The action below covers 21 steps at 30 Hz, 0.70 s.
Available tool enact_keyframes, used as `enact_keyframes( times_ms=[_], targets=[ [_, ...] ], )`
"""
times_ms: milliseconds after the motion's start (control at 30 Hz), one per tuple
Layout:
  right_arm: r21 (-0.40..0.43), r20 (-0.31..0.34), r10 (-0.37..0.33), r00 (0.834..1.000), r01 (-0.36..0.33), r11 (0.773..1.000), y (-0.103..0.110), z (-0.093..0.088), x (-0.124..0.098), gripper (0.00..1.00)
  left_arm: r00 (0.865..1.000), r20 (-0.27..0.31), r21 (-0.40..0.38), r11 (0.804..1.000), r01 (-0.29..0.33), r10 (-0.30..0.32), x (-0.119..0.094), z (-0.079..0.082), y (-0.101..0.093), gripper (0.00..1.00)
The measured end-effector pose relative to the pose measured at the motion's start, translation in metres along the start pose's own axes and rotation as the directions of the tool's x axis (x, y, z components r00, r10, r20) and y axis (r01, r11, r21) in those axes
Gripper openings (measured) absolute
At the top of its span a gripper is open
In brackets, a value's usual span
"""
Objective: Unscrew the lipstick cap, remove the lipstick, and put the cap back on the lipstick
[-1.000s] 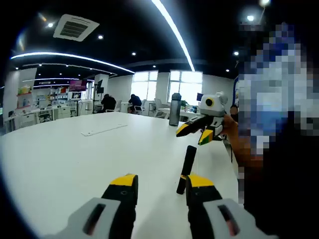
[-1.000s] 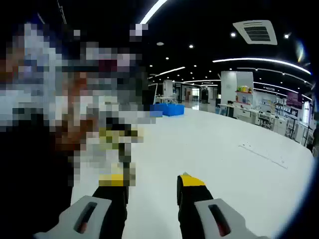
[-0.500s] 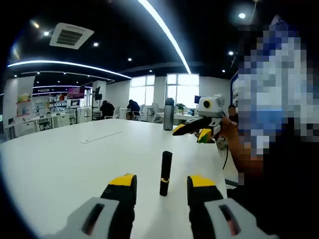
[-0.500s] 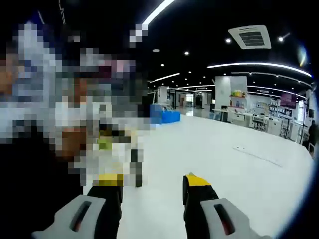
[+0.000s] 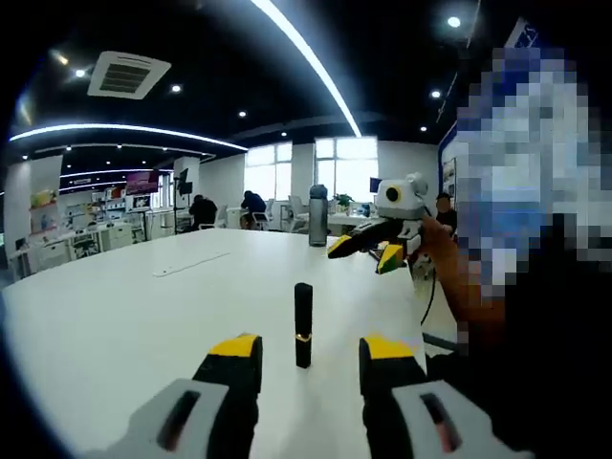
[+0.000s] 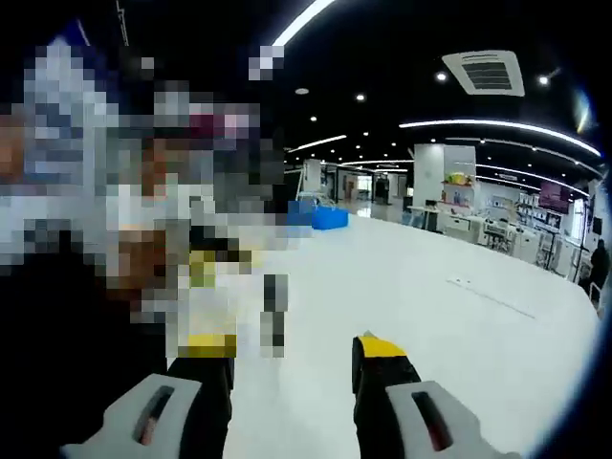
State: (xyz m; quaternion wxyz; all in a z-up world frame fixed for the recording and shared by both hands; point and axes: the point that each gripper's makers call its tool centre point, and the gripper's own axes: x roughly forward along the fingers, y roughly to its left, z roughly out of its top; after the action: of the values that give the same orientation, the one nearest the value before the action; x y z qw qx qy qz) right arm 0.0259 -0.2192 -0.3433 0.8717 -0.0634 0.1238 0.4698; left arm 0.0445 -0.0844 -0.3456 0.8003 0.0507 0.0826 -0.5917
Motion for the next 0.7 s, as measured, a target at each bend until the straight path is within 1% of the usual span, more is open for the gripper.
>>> enact_keyframes(
  times_ms=[100, 167, 233, 333, 367, 467, 500, 533, 600, 633, 700],
  targets=[
    [-0.019, -0.021, -0.008, 1.0, 0.008, 1.0, -0.002, -0.003, 0.003, 0.44, 1.0, -0.002, -0.003, 1.0, -0.001, 0.001, 0.002, 0.0, 0.002, 0.42],
    [-0.009, -0.031, -0.007, 1.0, 0.006, 1.0, -0.002, -0.006, 0.002, 0.4, 1.0, 0.0, -0.001, 1.0, -0.009, 0.009, 0.002, 0.001, 0.006, 0.43],
    [-0.006, -0.013, 0.006, 1.0, -0.006, 1.0, 0.0, -0.004, -0.001, 0.37, 1.0, 0.006, -0.005, 1.0, -0.015, 0.015, 0.003, 0.002, 0.009, 0.42],
    [-0.011, 0.005, -0.003, 1.0, 0.003, 1.0, 0.001, 0.0, -0.005, 0.32, 1.0, 0.004, 0.001, 1.0, -0.01, 0.01, 0.003, 0.001, 0.008, 0.39],
    [-0.016, 0.007, -0.001, 1.0, 0.002, 1.0, 0.002, 0.0, -0.006, 0.33, 1.0, 0.005, 0.0, 1.0, -0.01, 0.01, 0.004, 0.001, 0.008, 0.39],
    [-0.039, 0.053, 0.079, 0.995, -0.077, 0.996, 0.018, 0.01, -0.008, 0.33, 1.0, -0.001, -0.008, 1.0, 0.013, -0.013, 0.007, 0.0, 0.002, 0.39],
    [-0.041, 0.059, 0.089, 0.994, -0.087, 0.995, 0.015, 0.011, -0.008, 0.33, 1.0, -0.002, -0.006, 1.0, 0.015, -0.015, 0.008, 0.0, 0.001, 0.39],
    [-0.044, 0.075, 0.099, 0.992, -0.096, 0.994, 0.017, 0.015, -0.009, 0.33, 1.0, -0.004, 0.0, 1.0, 0.017, -0.017, 0.009, -0.001, -0.001, 0.39],
    [-0.045, 0.083, 0.1, 0.991, -0.097, 0.994, 0.019, 0.017, -0.008, 0.33, 0.999, -0.014, -0.002, 1.0, 0.03, -0.03, 0.009, -0.003, -0.006, 0.39],
    [-0.05, 0.076, 0.098, 0.992, -0.095, 0.994, 0.019, 0.016, -0.007, 0.33, 0.998, -0.025, 0.0, 0.999, 0.052, -0.052, 0.009, -0.004, -0.01, 0.38],
    [-0.056, 0.06, 0.096, 0.994, -0.093, 0.994, 0.018, 0.013, -0.005, 0.34, 0.998, -0.023, 0.012, 0.998, 0.057, -0.057, 0.009, -0.003, -0.014, 0.38]
  ],
)
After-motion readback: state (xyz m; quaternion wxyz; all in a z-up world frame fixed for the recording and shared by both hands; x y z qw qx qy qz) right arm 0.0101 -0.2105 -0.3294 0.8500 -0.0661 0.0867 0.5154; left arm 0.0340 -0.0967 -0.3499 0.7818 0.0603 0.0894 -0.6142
